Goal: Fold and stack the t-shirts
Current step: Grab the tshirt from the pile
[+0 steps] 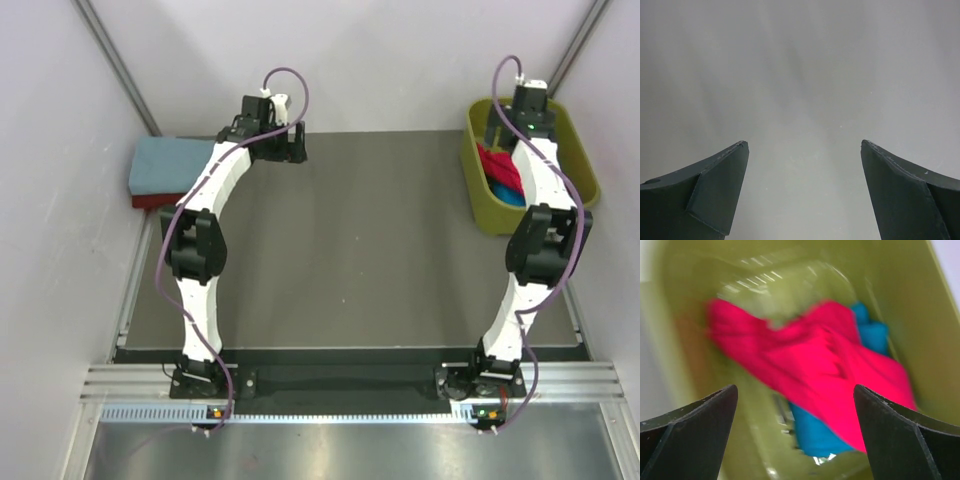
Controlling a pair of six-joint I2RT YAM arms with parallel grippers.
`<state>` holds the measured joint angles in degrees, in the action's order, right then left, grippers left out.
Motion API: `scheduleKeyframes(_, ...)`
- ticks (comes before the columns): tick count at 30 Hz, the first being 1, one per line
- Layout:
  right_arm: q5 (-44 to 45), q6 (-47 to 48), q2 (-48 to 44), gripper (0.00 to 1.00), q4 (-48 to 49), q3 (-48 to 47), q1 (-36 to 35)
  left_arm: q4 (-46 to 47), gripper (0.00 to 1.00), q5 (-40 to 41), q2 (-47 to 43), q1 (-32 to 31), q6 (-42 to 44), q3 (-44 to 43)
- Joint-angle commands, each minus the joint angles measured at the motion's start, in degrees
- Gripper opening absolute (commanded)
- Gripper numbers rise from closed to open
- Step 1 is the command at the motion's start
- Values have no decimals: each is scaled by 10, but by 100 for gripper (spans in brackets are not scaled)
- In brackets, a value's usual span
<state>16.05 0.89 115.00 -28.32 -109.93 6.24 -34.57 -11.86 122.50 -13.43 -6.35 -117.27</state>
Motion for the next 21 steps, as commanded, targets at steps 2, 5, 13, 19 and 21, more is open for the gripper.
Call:
scheduleKeyframes(2,2,-1,-10,100,3,27,42,-3,98,5,-6,-19,41,-2)
scheduleKeyframes(5,-12,-5,-11,100,-2,52,61,-3,98,-1,-3,-21,42,-2)
scheduleKeyframes(13,-43,-32,7,100,-14,99,126,0,98,-10,2,-35,54,-1)
scheduleKeyframes(19,-56,-32,26,95,-17,117,153,5,86,-25,3,-38,58,0)
scheduleKeyframes(21,-58,-28,28,70,-13,123,156,4,86,-26,0,-38,58,5)
